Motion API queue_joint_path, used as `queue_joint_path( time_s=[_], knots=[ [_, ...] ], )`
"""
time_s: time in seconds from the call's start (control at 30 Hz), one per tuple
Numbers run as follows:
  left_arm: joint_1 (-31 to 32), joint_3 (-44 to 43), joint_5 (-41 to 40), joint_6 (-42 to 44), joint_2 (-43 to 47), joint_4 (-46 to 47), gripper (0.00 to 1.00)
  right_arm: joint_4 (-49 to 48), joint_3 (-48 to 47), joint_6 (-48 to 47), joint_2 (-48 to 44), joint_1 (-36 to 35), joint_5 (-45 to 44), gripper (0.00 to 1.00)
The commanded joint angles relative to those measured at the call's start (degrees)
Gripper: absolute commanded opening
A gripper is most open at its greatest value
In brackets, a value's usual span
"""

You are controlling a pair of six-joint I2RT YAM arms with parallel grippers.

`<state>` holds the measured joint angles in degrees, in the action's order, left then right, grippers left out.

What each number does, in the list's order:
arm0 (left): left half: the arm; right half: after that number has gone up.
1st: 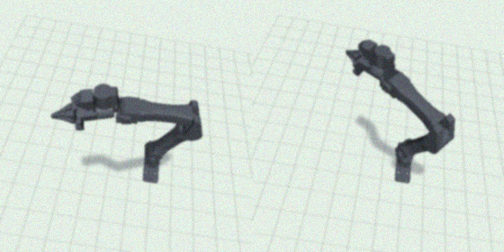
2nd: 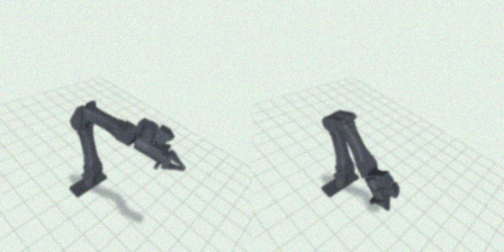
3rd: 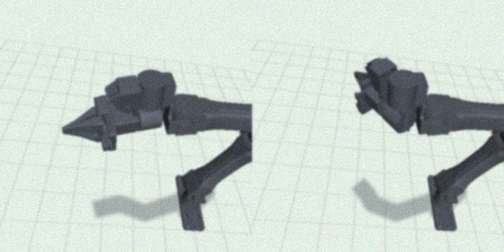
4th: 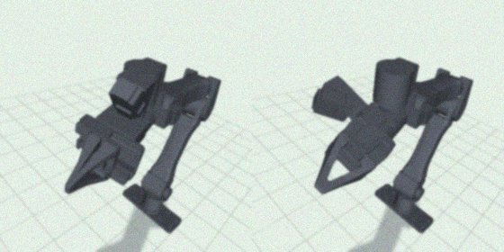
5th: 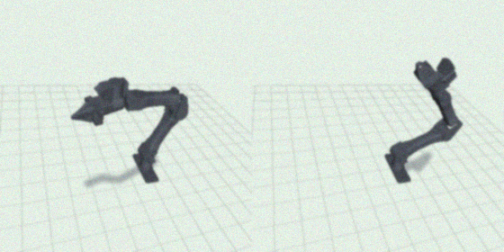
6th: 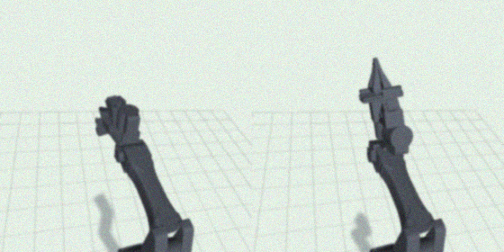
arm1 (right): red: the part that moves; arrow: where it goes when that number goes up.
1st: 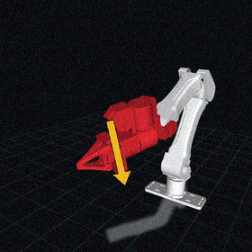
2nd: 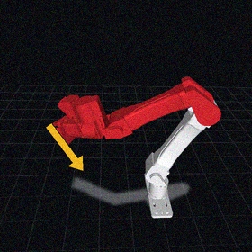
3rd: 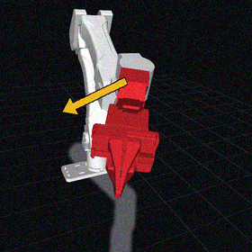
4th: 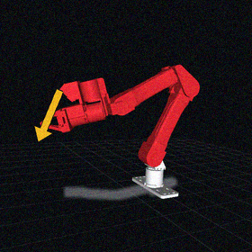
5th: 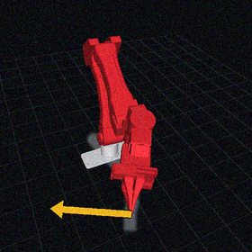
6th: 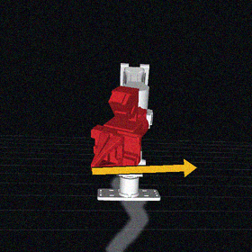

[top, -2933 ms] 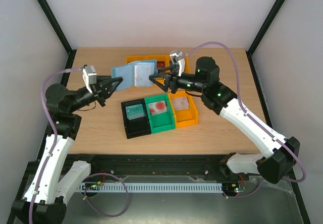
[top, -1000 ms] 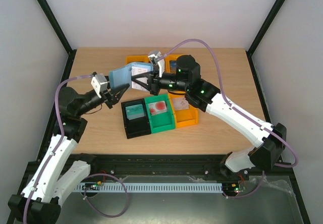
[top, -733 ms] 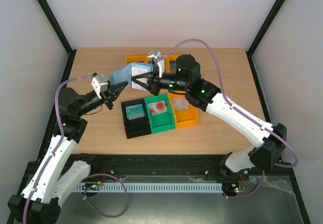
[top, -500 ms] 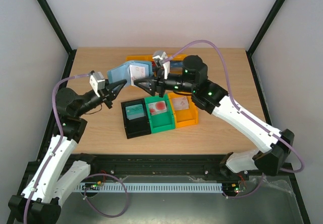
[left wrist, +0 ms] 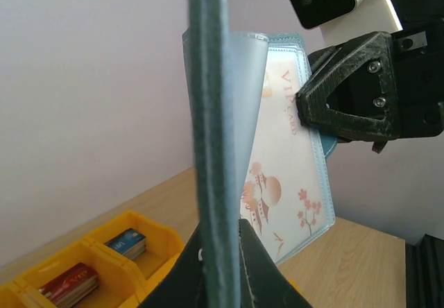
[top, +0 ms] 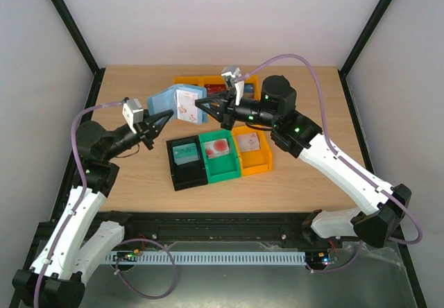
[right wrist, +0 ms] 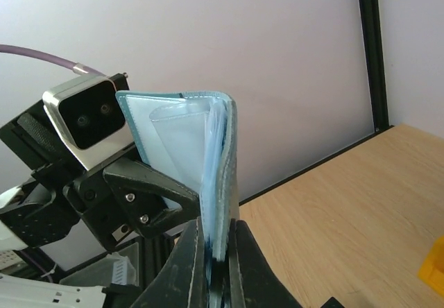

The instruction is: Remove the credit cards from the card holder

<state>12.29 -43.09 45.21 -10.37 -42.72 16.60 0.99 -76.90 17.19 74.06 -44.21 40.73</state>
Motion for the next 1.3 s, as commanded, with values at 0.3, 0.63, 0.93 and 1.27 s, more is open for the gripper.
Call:
queue_joint_path(
  time_s=[0.3,0.63,0.93,1.27],
  knots=[
    [-2.8,1.4,-32.7,-9.8,0.0,-3.9,0.54,11.0,-4.1,0.9,3.2,0.0,-10.1,0.02],
    [-12.5,0.2,-33.7,-4.1,-0.3,-10.9,0.49,27.7,-14.8,0.7,12.4,-1.0,-31.5,0.02],
    [-0.1,2.1,-3.5,4.4,2.3,-7.0,0.41,23.3,-16.6,0.2,15.2,-3.1,-22.5,0.02],
    [2.7,1.7,-23.1,2.5,-2.3,-6.2,0.41,15.7,-9.9,-1.0,11.0,-4.0,-5.6,0.02]
  ],
)
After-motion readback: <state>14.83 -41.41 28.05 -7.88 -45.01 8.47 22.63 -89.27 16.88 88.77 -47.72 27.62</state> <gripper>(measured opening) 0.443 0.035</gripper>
